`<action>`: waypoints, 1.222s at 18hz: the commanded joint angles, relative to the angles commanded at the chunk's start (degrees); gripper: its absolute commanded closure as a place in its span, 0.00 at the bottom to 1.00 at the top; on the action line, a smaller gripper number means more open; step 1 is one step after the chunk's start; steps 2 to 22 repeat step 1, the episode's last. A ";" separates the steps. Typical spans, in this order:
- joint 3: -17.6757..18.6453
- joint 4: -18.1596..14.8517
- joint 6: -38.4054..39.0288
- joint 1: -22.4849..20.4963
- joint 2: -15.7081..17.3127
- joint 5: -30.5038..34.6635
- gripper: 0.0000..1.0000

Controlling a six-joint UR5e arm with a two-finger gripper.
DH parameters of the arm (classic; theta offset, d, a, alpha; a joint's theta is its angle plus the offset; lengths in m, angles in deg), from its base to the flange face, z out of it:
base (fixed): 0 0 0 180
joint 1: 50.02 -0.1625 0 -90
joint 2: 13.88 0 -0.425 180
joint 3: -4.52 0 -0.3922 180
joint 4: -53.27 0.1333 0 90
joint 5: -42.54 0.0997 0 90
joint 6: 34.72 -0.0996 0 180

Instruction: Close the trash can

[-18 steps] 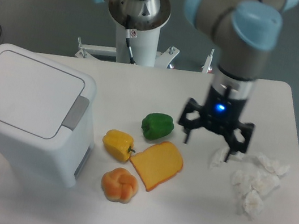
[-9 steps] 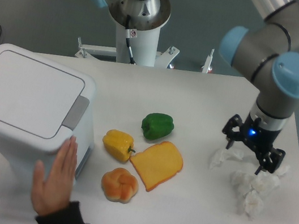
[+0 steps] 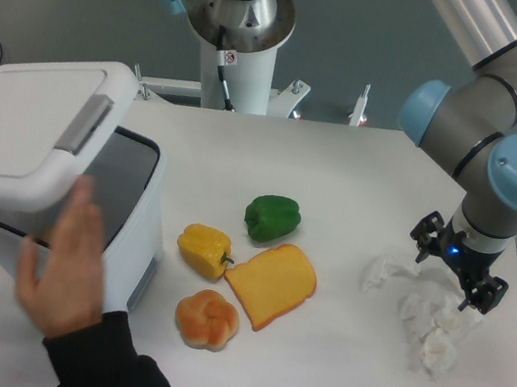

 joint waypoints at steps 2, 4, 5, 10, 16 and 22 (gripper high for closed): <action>0.00 0.09 0.00 0.00 0.00 -0.18 0.00; 0.00 0.09 0.00 0.00 0.00 -0.18 0.00; 0.00 0.09 0.00 0.00 0.00 -0.18 0.00; 0.00 0.09 0.00 0.00 0.00 -0.18 0.00; 0.00 0.09 0.00 0.00 0.00 -0.18 0.00; 0.00 0.09 0.00 0.00 0.00 -0.18 0.00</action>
